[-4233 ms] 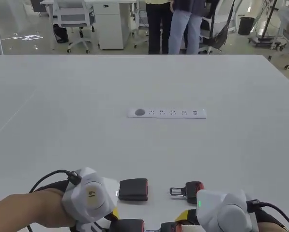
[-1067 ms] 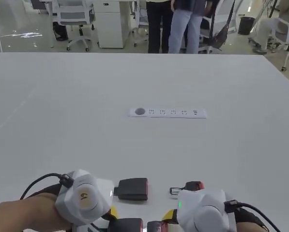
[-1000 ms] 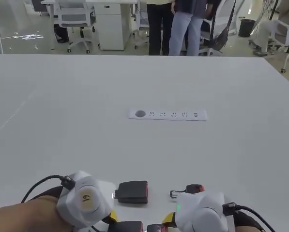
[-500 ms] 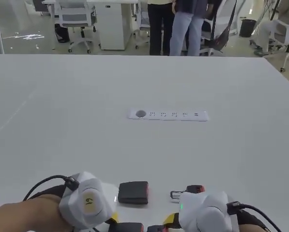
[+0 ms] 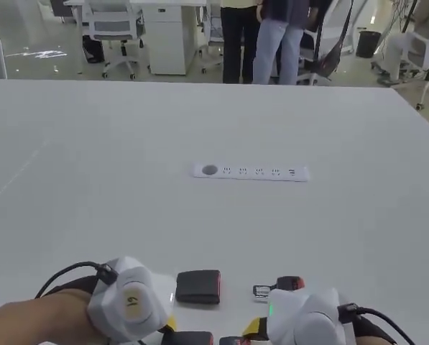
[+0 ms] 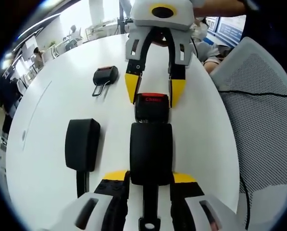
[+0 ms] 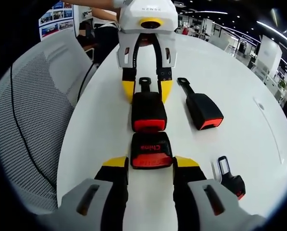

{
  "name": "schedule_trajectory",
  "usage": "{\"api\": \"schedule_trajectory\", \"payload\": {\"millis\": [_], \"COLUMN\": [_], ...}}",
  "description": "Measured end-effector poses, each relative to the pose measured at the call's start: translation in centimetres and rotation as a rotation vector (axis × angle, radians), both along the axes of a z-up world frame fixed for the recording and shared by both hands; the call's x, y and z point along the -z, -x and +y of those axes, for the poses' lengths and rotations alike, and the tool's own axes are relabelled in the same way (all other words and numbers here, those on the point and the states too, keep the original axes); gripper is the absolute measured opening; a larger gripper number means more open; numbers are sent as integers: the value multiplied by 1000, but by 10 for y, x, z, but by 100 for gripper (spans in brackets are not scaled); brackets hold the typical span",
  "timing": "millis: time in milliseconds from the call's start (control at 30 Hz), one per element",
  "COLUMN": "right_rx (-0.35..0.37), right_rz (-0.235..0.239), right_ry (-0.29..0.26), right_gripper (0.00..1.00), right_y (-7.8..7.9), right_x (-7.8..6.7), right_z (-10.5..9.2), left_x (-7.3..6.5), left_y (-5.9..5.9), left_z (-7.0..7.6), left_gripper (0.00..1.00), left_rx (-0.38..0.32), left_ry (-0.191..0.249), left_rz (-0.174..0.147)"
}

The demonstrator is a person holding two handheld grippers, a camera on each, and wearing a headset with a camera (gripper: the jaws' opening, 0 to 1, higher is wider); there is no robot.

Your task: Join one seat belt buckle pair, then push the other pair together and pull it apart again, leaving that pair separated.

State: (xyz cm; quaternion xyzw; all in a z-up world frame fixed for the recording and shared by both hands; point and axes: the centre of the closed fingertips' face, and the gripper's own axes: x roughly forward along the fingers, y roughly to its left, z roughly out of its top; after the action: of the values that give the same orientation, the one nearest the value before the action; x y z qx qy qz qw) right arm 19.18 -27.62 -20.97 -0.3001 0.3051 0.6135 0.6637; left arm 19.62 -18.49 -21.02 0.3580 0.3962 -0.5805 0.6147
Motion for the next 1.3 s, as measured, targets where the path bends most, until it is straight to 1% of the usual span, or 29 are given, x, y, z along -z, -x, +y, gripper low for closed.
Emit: {"api": "schedule_trajectory", "payload": {"millis": [33, 100, 233, 300, 367, 500, 600, 633, 700, 767, 867, 900, 1000, 1100, 1200, 1300], "right_rx": [1, -8, 2, 7, 8, 23, 29, 32, 43, 54, 68, 79, 95, 111, 135, 155], "right_rz": [2, 1, 0, 10, 9, 10, 3, 2, 1, -3, -6, -11, -16, -23, -31, -37], "right_ry": [8, 17, 16, 13, 12, 8, 4, 4, 8, 11, 14, 14, 15, 20, 18, 16], "right_gripper": [36, 36, 41, 41, 43, 46, 48, 49, 50, 51, 52, 53, 54, 54, 55, 56], "right_y": [1, 2, 0, 1, 2, 0, 0, -1, -3, -5, -7, -11, -12, -17, -24, -30], "right_x": [1, 0, -3, -5, -8, -11, -17, -16, -17, -19, -21, -21, -23, -25, -31, -34], "right_z": [-1, -4, -8, -11, -13, -18, -23, -24, -29, -34, -40, -44, -49, -57, -64, -70], "left_x": [0, 0, 0, 0, 0, -4, -8, -11, -12, -19, -21, -23, -30, -35, -39, -43], "left_y": [-3, -4, -1, 1, 3, 5, 5, 5, 2, 2, -2, -3, -5, -8, -17, -25], "left_z": [1, 2, 4, 5, 6, 9, 12, 12, 16, 16, 21, 23, 22, 23, 26, 28], "left_gripper": [36, 39, 41, 43, 44, 45, 47, 48, 48, 48, 50, 50, 51, 52, 53, 54], "left_rx": [-12, -38, -38, -50, -55, -75, -87, -95, -109, -121, -142, -152, -172, -189, -219, -245], "left_ry": [-3, -7, -5, -11, -13, 3, 9, 15, 24, 28, 40, 46, 57, 66, 86, 95], "left_rz": [-7, 0, 7, 15, 19, 17, 8, 5, 0, -8, -15, -16, -27, -38, -45, -52]}}
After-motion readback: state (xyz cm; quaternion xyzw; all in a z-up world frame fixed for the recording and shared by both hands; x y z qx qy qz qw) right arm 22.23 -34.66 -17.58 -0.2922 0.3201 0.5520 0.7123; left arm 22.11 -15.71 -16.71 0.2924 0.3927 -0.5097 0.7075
